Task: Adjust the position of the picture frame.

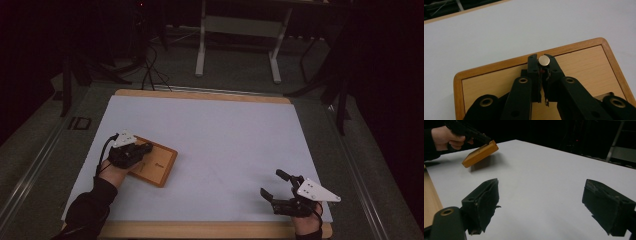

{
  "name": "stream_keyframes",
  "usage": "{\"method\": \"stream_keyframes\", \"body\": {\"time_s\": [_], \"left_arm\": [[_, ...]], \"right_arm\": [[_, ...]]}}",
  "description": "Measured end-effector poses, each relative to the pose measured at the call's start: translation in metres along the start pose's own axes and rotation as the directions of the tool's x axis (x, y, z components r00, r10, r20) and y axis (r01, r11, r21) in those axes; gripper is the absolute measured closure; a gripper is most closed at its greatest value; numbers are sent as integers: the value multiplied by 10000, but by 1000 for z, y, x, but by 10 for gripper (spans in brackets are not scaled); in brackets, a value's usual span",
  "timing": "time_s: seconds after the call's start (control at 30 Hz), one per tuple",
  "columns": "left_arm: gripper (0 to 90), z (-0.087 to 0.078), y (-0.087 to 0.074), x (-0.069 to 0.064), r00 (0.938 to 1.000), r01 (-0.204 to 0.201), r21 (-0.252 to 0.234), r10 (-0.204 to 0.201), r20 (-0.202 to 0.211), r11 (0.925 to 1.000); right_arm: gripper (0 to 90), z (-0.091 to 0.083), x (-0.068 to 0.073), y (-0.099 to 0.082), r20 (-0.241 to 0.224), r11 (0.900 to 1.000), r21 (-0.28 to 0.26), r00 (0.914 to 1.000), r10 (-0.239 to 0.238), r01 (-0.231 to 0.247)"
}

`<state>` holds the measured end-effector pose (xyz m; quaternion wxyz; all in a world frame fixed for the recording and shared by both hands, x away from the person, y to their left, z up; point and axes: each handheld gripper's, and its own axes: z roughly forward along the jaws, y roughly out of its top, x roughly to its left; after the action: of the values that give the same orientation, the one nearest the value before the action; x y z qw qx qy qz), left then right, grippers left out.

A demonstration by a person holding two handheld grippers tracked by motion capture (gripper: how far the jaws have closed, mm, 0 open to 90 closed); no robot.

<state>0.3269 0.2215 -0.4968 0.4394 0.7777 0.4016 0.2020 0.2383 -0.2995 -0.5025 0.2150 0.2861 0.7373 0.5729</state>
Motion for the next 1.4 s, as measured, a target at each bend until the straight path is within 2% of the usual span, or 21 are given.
{"method": "stream_keyframes", "body": {"time_s": [0.17, 0.4, 0.67, 0.87, 0.9, 0.97, 1.0, 1.2, 1.27, 1.4], "left_arm": [[854, -3, 7, -5, 9999, -92, -197, 94, 102, 9998], [854, -8, 25, -15, 9988, -388, -532, 403, 284, 9978], [854, -3, 46, -31, 9950, -767, -695, 808, 589, 9946], [854, 8, 62, -47, 9892, -1038, -739, 1106, 959, 9919], [854, 12, 67, -53, 9853, -1239, -731, 1314, 1089, 9896], [854, 12, 67, -53, 9853, -1239, -731, 1314, 1089, 9896], [854, 18, 71, -60, 9820, -1300, -715, 1383, 1283, 9889], [853, 33, 77, -76, 9735, -1575, -655, 1661, 1570, 9853], [853, 44, 78, -83, 9687, -1718, -438, 1768, 1742, 9842], [853, 53, 79, -91, 9647, -1751, -365, 1788, 1931, 9839]], "right_arm": [[137, 0, 0, 0, -9, 10000, -2, 10000, 65, -65], [137, 0, 0, 0, -8, 10000, -14, 10000, 31, -31], [137, -1, -1, 1, -13, 9999, -98, 10000, 33, -33], [137, -3, -1, 2, -6, 9997, -238, 10000, 31, -31], [137, -3, -2, 2, -36, 9995, -299, 10000, 54, -55], [137, -3, -2, 2, -41, 9996, -293, 10000, 58, -59], [137, -3, -2, 2, -41, 9996, -293, 10000, 58, -59], [137, -5, -4, 3, -34, 9992, -400, 10000, -10, 9], [137, -5, -5, 2, -6, 9994, -343, 10000, 27, -28], [137, -7, -6, 2, -16, 9991, -415, 10000, 91, -92]]}}
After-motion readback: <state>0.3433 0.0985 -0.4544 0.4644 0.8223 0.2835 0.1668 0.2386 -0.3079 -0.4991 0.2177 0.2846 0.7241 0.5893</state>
